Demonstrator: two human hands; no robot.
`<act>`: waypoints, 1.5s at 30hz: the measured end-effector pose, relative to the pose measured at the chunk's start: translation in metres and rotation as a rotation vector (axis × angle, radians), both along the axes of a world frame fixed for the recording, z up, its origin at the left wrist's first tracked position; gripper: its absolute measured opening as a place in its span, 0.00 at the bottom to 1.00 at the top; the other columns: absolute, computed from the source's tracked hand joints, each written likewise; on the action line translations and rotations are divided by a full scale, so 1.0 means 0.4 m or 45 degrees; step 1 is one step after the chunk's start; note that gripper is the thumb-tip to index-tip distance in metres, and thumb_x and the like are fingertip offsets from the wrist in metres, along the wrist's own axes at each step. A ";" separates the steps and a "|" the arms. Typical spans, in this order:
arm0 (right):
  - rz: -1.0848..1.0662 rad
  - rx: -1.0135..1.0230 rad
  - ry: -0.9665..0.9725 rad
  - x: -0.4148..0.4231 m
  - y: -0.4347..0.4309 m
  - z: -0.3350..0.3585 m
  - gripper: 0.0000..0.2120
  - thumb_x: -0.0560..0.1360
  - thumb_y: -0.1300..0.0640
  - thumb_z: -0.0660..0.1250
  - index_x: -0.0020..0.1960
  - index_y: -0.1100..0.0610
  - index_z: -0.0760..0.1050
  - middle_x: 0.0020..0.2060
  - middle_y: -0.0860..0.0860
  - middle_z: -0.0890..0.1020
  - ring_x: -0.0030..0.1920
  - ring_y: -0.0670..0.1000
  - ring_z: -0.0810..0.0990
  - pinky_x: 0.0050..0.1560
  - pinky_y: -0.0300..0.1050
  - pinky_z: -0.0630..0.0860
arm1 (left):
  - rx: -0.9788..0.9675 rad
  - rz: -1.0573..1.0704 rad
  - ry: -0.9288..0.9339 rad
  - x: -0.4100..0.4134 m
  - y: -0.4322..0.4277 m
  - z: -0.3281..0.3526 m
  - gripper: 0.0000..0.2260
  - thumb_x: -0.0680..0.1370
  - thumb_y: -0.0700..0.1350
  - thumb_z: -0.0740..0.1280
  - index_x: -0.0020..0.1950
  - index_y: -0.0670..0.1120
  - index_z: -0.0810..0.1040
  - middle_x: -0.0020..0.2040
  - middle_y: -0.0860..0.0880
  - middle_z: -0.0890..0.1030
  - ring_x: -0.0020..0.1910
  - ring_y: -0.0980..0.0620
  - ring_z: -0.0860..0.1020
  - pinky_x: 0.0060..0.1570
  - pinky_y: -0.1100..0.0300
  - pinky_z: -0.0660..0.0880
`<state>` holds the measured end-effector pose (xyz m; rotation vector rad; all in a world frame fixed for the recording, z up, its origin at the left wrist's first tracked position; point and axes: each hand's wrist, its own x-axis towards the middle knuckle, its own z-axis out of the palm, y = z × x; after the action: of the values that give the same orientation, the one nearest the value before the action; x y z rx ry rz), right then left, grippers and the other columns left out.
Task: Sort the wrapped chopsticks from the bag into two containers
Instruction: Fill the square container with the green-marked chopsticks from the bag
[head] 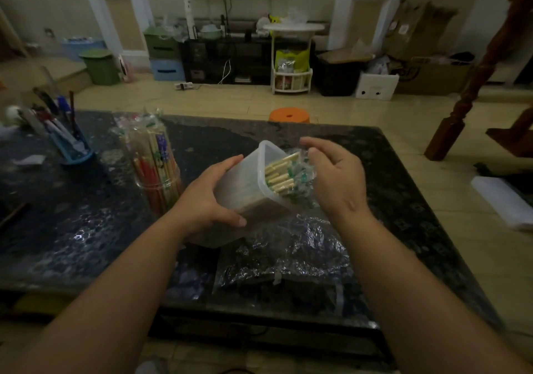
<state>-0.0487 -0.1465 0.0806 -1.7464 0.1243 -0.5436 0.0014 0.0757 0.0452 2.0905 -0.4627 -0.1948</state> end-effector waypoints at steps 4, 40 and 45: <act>0.061 0.038 0.016 -0.003 0.007 0.000 0.19 0.76 0.52 0.58 0.62 0.50 0.80 0.55 0.42 0.81 0.57 0.45 0.79 0.58 0.53 0.79 | -0.012 0.004 -0.016 0.001 0.001 -0.002 0.47 0.50 0.55 0.80 0.63 0.80 0.63 0.72 0.61 0.67 0.70 0.54 0.67 0.71 0.43 0.66; 0.897 -1.552 1.370 0.018 -0.029 -0.171 0.14 0.81 0.57 0.60 0.63 0.61 0.77 0.61 0.57 0.79 0.56 0.56 0.78 0.59 0.50 0.75 | -0.142 0.129 -0.018 0.022 0.020 -0.023 0.55 0.50 0.55 0.80 0.75 0.64 0.63 0.72 0.56 0.68 0.69 0.52 0.69 0.68 0.46 0.69; 0.777 -1.447 1.222 0.033 -0.029 -0.215 0.20 0.79 0.59 0.60 0.70 0.61 0.71 0.72 0.58 0.69 0.68 0.60 0.71 0.68 0.54 0.69 | -0.126 0.121 -0.018 0.026 0.022 -0.023 0.55 0.50 0.56 0.80 0.76 0.63 0.63 0.73 0.56 0.68 0.69 0.52 0.68 0.66 0.48 0.69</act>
<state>-0.0355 -0.1580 -0.0054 -2.8442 -0.0825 0.8996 0.0116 0.0844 0.0359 2.0130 -0.3729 -0.0997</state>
